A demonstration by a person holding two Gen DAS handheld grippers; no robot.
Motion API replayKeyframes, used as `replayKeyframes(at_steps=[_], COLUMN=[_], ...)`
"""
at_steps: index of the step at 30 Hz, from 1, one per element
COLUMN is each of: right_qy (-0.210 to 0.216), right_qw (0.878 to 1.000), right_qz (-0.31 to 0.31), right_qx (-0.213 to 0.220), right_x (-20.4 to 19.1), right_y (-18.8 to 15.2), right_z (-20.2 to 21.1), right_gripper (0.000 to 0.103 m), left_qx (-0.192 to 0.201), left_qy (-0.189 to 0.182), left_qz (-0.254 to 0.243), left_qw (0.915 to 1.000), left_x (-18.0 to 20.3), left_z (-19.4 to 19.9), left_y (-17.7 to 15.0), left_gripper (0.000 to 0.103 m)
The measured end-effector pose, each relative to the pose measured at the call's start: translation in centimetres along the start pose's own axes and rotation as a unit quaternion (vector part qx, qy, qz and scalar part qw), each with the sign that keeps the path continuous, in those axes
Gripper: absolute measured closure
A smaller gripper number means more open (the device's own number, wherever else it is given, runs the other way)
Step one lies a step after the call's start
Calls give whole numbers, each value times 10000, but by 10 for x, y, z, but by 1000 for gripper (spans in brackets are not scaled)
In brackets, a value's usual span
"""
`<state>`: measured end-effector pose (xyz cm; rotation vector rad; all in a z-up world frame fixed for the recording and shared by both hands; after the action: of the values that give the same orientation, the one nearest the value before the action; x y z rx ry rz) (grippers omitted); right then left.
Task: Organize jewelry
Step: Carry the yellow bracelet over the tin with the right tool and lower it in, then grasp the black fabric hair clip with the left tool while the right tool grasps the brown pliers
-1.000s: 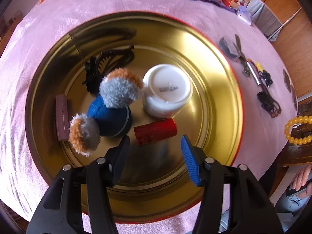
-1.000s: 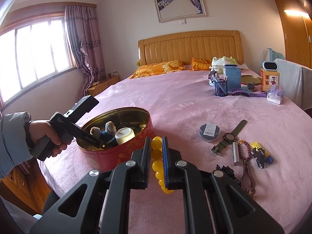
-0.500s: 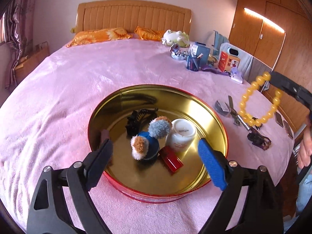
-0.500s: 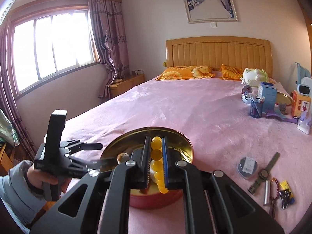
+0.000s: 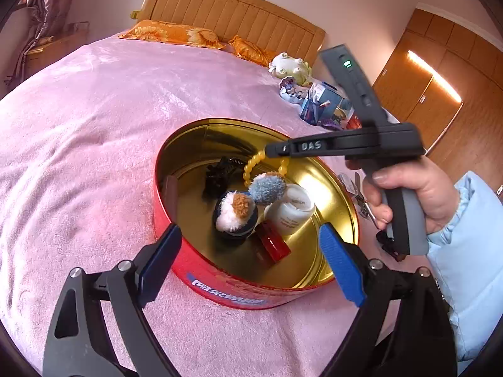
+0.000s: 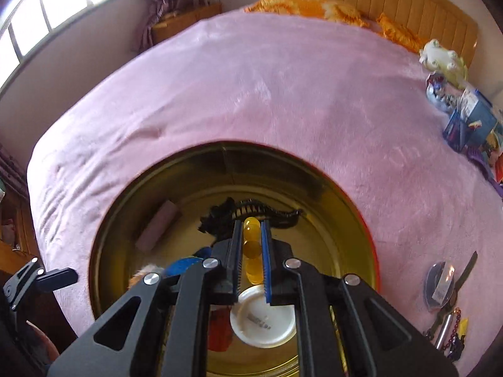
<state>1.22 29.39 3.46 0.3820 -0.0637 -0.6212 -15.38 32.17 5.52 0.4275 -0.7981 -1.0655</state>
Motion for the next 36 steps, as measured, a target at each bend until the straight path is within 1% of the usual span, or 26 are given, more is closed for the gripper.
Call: replayKeyframes(at_steps=[2,3,6,9,10,11,13,15,16,18,20,23,26,28,30,32,33,36], right_qy=[-4,-47,-32,-84,-48,-51,-82,-74,-43,-45,-117,-421,-835,-1103,-1358,-1527,-1617,-1804], right_qw=[9991,9987,9985,9992,9995,9998,9998,9984,9967,9910,9822,9637,9438,9333,9248,9216,9205,9186], right_qz=[-17,14,63,92,62,14,-71,-184,-289,-543,-814,-1282,-1729,-1922,-2092,-2200,-2230,-2250], right_qx=[-415,-514,-539,-379,-308,-193,148,529,760,1226,1686,2304,2689,2826,2874,2811,2772,2701], right_x=[2,1,-3,-6,-6,-3,3,14,21,39,61,95,129,148,167,184,191,204], right_y=[-4,-6,-9,-10,-11,-11,-15,-23,-31,-52,-83,-143,-203,-241,-276,-303,-315,-345], right_z=[-20,-25,-27,-16,-11,-5,14,36,49,75,101,133,152,159,164,163,161,155], right_gripper=[91,91,91,89,78,53,28,18,9,7,6,5,5,4,4,4,4,4], left_qx=[66,80,83,130,151,176,223,237,238,231,244,367,367,240,123,58,21,-160], left_qy=[59,75,114,174,196,224,252,214,185,114,52,-81,-446,-624,-852,-1103,-1168,-1144], left_qz=[30,32,59,173,204,222,207,140,91,-53,-258,-627,-889,-1076,-1310,-1624,-1804,-2254], left_qw=[10000,9999,9999,9996,9995,9993,9992,9994,9995,9997,9994,9973,9944,9919,9876,9805,9766,9674], left_x=[-4,-5,-10,-14,-15,-15,-12,-4,0,13,27,57,90,114,140,168,182,217], left_z=[4,5,7,8,8,8,10,12,13,12,10,5,-4,-14,-23,-30,-35,-56], left_y=[0,0,-2,-3,-3,-3,-3,-4,-5,-6,-7,-11,-18,-23,-30,-39,-44,-60], left_gripper=[16,16,16,16,16,16,16,16,16,16,16,16,16,16,16,16,16,16])
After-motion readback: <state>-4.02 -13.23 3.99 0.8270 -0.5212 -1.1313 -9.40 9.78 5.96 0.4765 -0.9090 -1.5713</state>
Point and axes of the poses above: each gripper's, at about its wrist camera, not at the fingertips, and z roughly against the way its jaws point, x to its right, y to its top, the point moved 3 cm from there along -z, roughly the way its jaws point, and after that the axes turned 2 degrees about -x, right-handed, at the moved point
